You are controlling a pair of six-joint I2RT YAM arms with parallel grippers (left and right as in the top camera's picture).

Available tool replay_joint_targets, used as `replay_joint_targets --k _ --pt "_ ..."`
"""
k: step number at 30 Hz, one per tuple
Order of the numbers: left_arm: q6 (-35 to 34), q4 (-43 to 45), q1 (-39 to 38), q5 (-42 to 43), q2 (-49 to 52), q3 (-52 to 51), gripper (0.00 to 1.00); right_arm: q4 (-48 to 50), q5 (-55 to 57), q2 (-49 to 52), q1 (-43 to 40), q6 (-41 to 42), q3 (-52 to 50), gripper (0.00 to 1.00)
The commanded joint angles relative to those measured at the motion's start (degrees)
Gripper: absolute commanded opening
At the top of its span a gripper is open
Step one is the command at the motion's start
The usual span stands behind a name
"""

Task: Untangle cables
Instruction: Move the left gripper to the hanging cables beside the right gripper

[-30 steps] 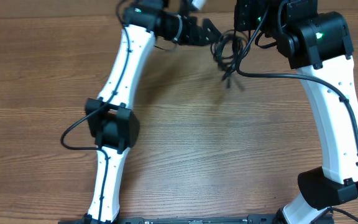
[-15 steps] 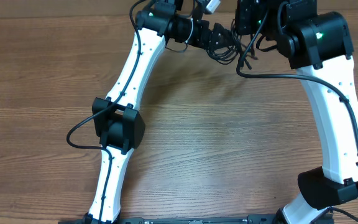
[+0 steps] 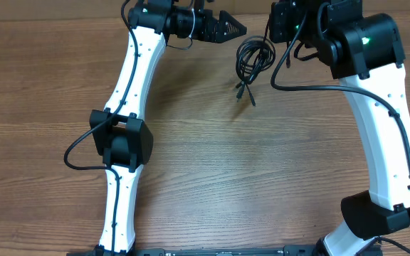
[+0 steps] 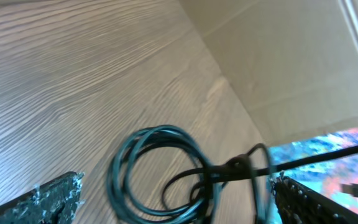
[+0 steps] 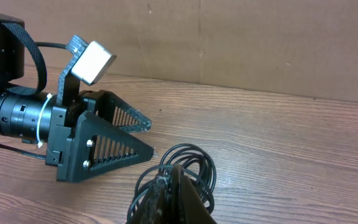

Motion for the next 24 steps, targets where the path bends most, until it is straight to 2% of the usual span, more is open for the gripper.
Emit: replay_joint_targets --k 1,7,12,18,24 --pt "-0.74 1.38 -1.18 5.55 -0.04 1.03 1.00 0.59 0.39 -0.31 -0.17 -0.28 1.31 0.04" --pt "-0.72 1.46 -1.20 7.56 -0.04 1.03 0.99 0.61 0.39 -0.31 -0.15 -0.28 1.31 0.04" --pt "0.33 0.57 -1.49 7.41 -0.04 1.03 0.93 0.63 0.39 -0.31 -0.17 -0.28 1.31 0.04" --pt "3.69 -5.14 -2.58 2.14 -0.04 1.03 0.92 0.87 0.39 -0.31 -0.15 -0.26 1.31 0.04" --pt "4.59 -6.49 -4.35 -1.18 -0.04 1.03 0.88 2.29 0.39 -0.31 -0.17 -0.26 1.31 0.04"
